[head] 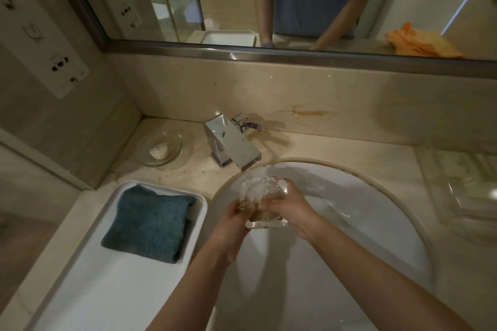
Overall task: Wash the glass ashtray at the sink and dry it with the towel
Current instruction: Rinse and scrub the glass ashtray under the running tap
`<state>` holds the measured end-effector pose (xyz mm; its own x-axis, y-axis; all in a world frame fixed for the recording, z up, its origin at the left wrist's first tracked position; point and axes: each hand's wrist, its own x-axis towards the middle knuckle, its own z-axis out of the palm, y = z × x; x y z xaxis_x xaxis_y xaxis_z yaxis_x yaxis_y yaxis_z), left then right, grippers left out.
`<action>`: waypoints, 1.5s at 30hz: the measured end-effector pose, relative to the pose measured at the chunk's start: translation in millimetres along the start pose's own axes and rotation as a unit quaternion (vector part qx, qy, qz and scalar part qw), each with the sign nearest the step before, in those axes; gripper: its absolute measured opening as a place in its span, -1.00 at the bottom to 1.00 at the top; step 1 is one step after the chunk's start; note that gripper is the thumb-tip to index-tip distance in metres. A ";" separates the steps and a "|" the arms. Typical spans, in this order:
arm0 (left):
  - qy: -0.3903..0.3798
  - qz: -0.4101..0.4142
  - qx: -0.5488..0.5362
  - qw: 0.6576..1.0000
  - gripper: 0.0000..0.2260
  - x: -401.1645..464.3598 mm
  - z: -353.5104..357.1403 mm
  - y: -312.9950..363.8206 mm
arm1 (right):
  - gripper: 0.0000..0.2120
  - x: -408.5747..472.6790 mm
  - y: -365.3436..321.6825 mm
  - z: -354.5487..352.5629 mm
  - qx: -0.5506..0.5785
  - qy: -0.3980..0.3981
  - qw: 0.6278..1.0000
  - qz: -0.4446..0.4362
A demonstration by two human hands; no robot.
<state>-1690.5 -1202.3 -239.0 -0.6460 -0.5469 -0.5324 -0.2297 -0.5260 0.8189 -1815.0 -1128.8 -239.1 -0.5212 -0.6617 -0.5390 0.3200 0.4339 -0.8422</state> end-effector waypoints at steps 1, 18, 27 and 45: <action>0.005 0.005 0.018 1.000 -0.77 0.5 0.1 -1.3 | -0.32 -2.0 -0.2 1.2 -0.009 0.001 1.000 -0.005; 0.098 0.000 0.085 0.992 -0.77 11.1 1.5 0.3 | -0.48 -4.4 -5.0 5.9 0.002 -0.041 0.999 -0.012; 0.028 0.003 0.036 0.999 -0.71 10.0 1.1 1.6 | -0.44 -3.0 -2.3 1.7 0.015 -0.006 0.999 -0.031; -0.075 -0.039 -0.113 0.990 -0.54 17.6 -6.9 -1.9 | -0.57 19.2 -6.7 11.5 -0.072 -0.008 0.996 -0.043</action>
<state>-1696.4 -1215.4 -251.5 -0.7374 -0.4050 -0.5405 -0.1257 -0.7040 0.6990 -1818.0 -1151.5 -244.0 -0.5289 -0.7093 -0.4661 0.1573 0.4577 -0.8751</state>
